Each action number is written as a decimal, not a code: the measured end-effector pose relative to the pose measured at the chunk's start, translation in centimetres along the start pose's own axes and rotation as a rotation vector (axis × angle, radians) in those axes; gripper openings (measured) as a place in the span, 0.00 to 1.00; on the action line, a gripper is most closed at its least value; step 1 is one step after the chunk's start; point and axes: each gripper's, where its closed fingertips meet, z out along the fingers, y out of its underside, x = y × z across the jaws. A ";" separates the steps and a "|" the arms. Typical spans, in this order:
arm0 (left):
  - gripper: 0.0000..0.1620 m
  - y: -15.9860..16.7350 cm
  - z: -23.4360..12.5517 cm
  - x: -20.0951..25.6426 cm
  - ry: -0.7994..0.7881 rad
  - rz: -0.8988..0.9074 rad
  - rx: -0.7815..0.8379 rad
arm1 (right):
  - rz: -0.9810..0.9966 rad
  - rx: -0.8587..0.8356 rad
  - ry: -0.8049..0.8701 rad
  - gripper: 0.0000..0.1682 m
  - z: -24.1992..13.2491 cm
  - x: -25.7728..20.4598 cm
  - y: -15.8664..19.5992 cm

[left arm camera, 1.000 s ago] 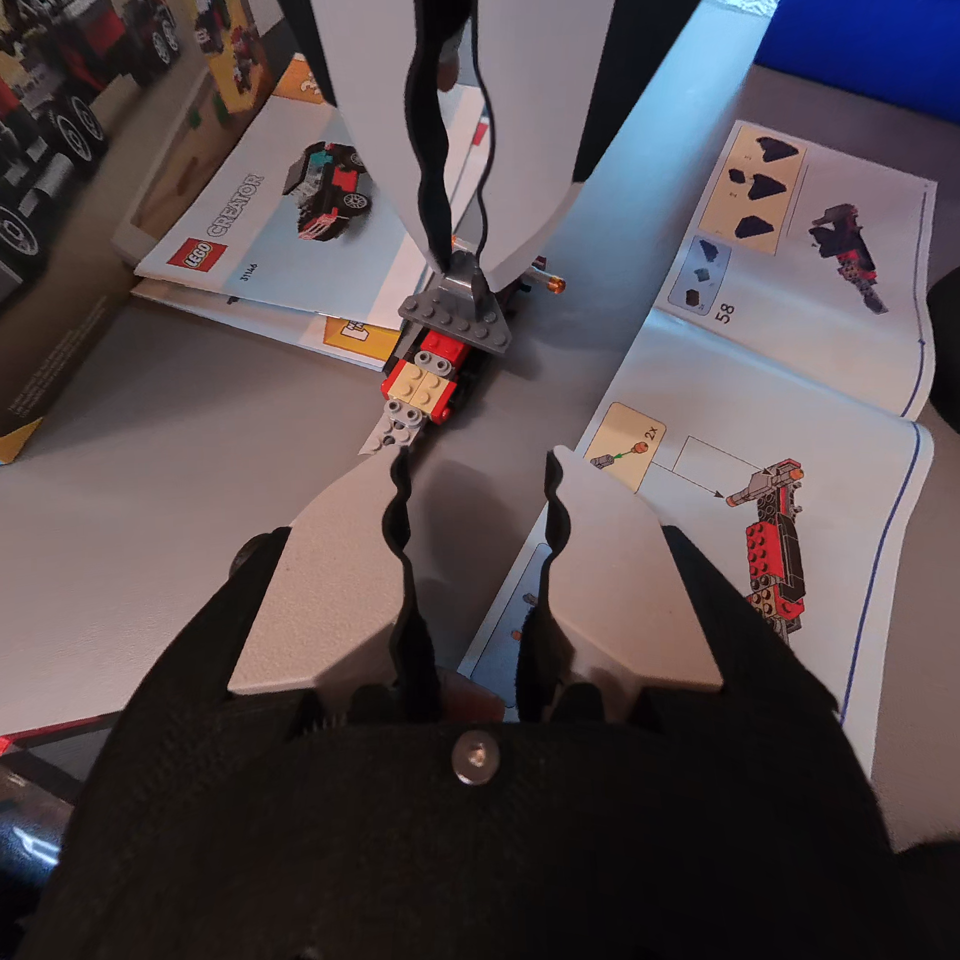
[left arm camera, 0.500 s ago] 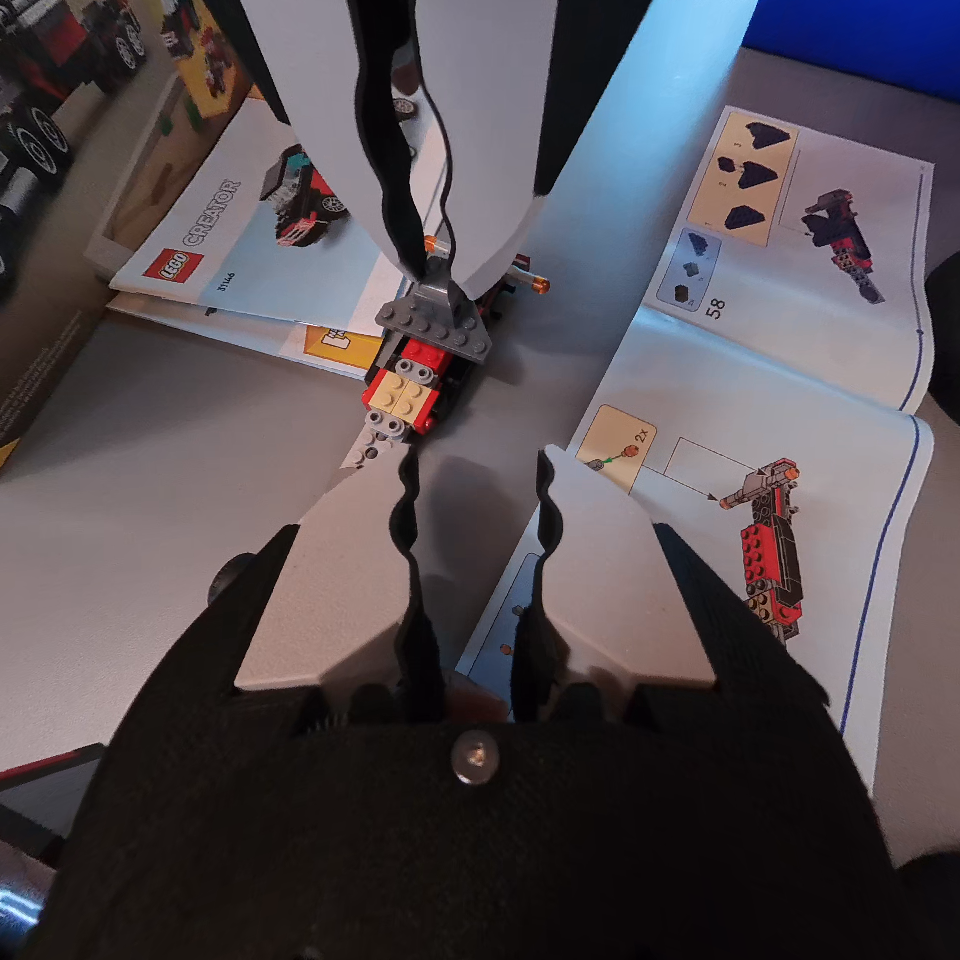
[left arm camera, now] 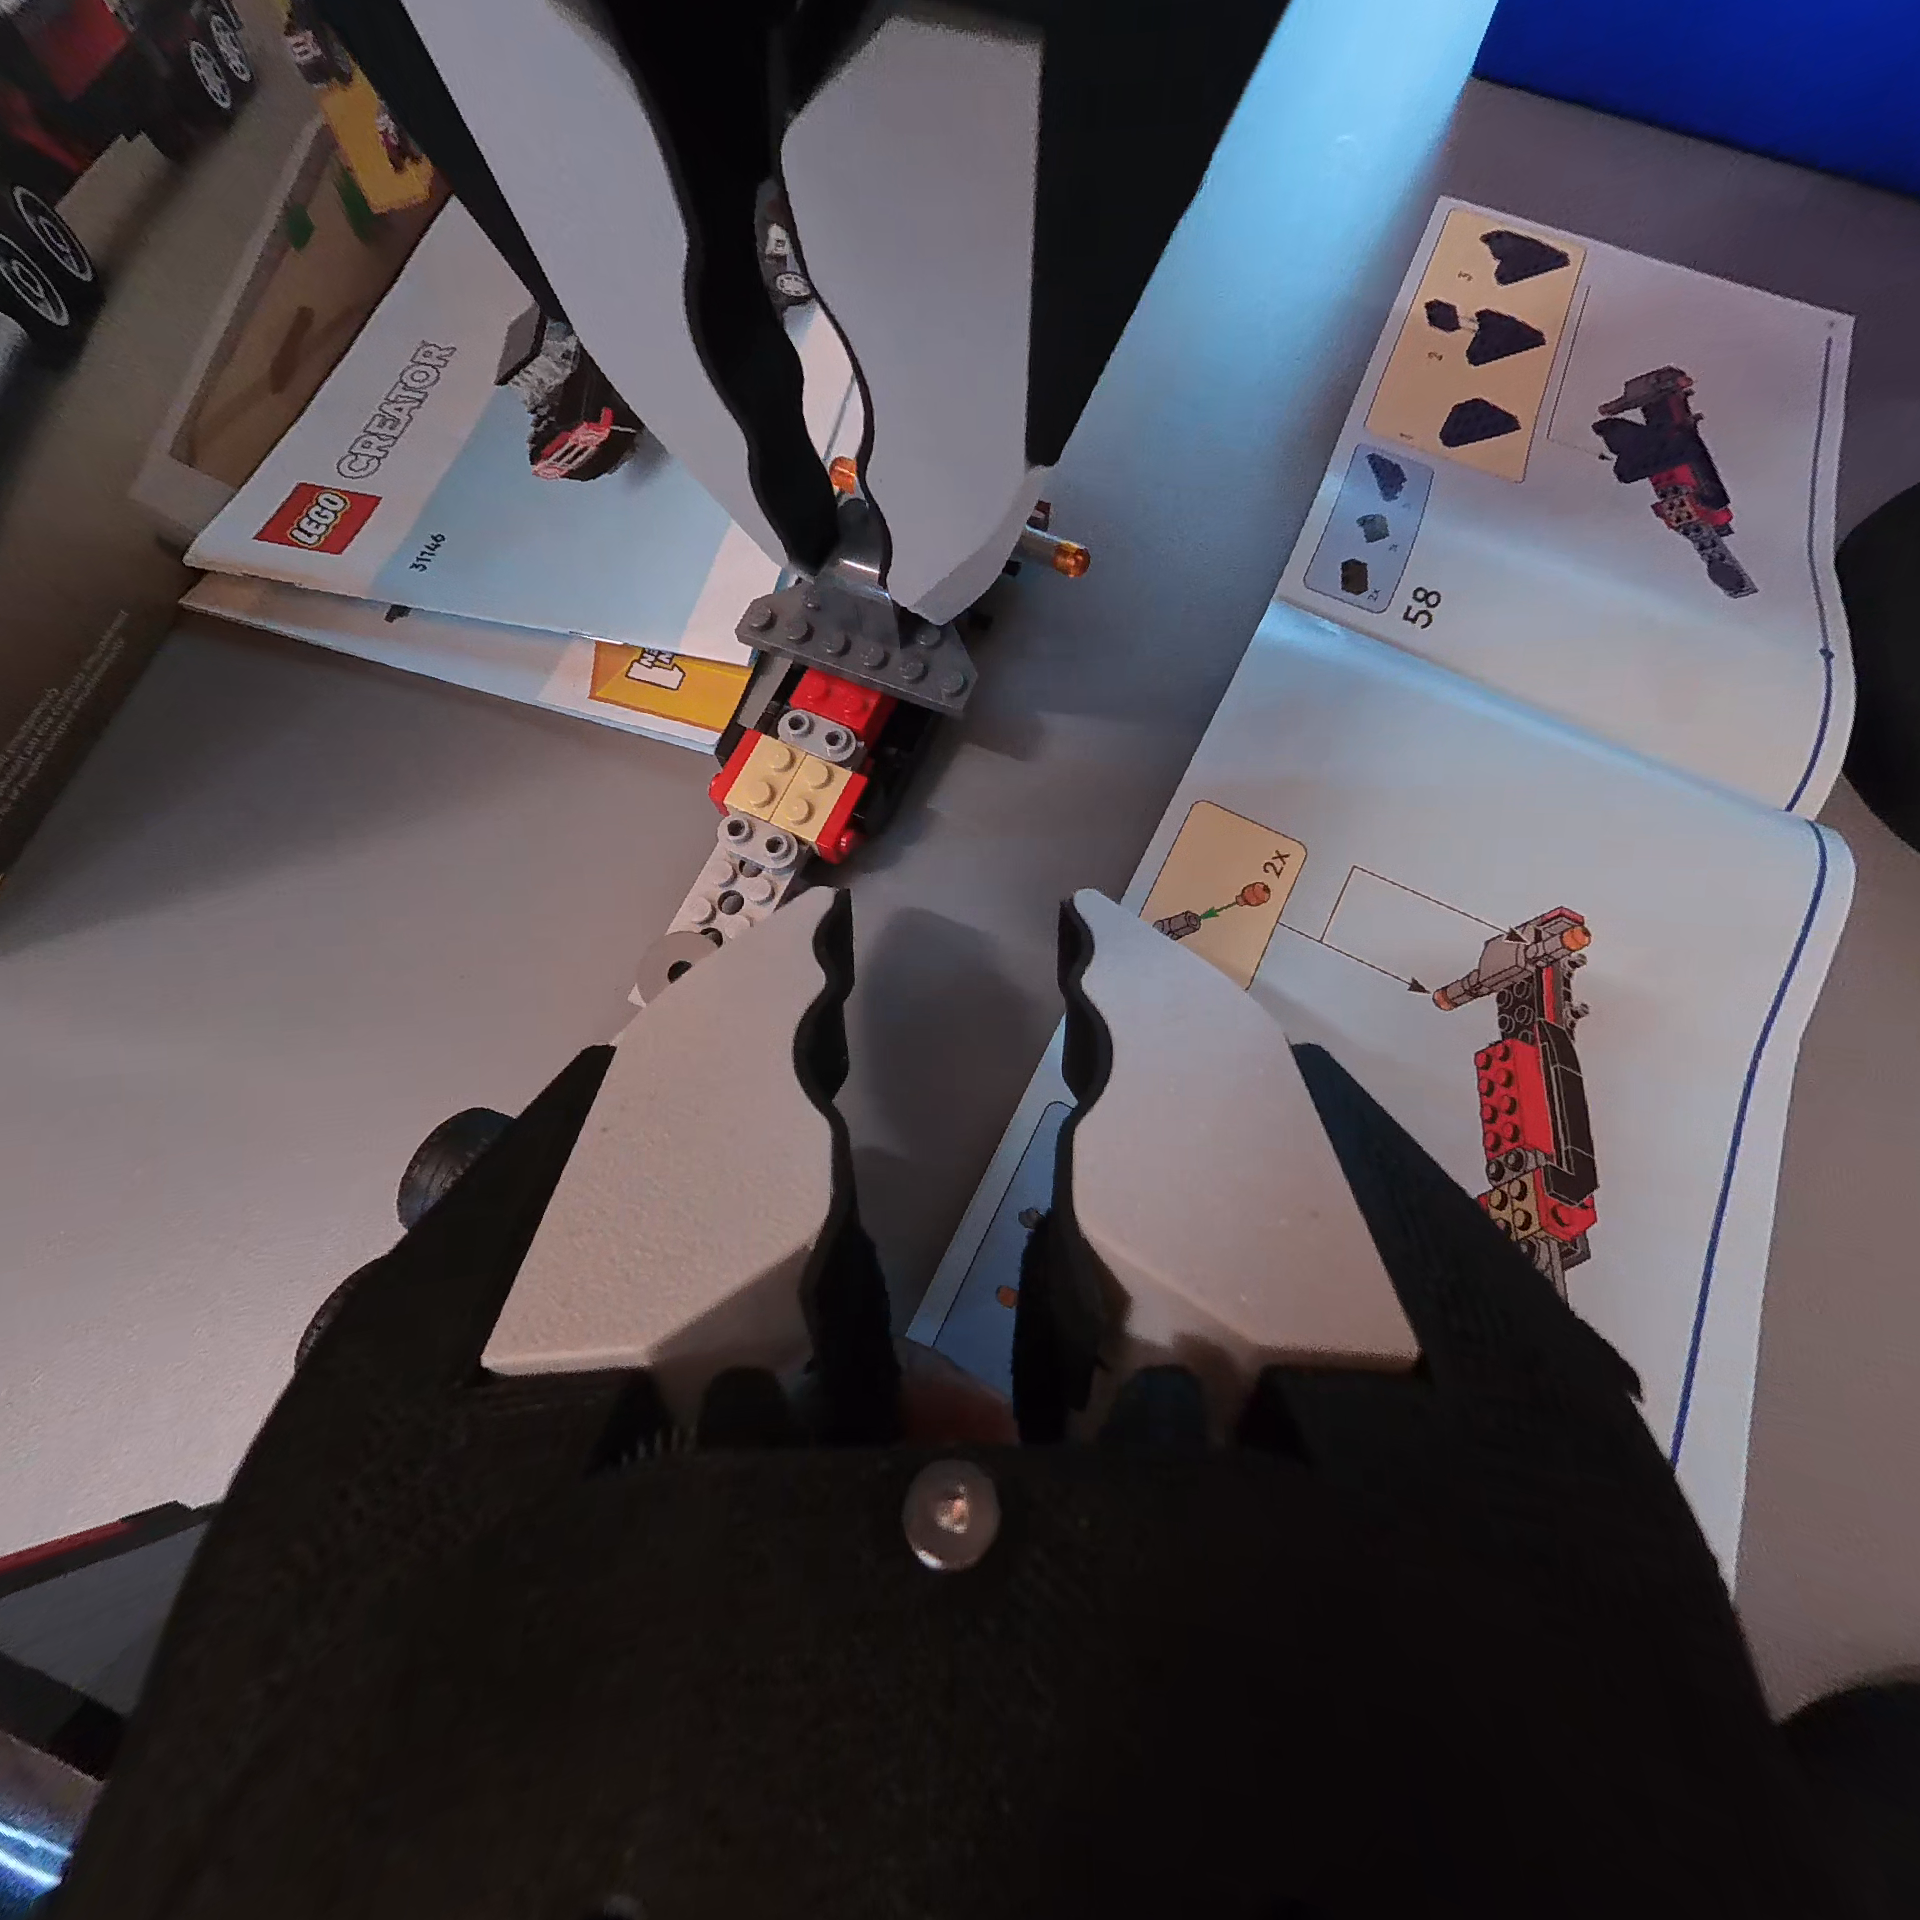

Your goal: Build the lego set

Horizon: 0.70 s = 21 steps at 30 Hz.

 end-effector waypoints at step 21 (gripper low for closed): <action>0.23 0.3 0.3 0.2 0.006 0.013 -0.029 | 0.055 -0.009 -0.031 0.20 -0.2 0.1 0.2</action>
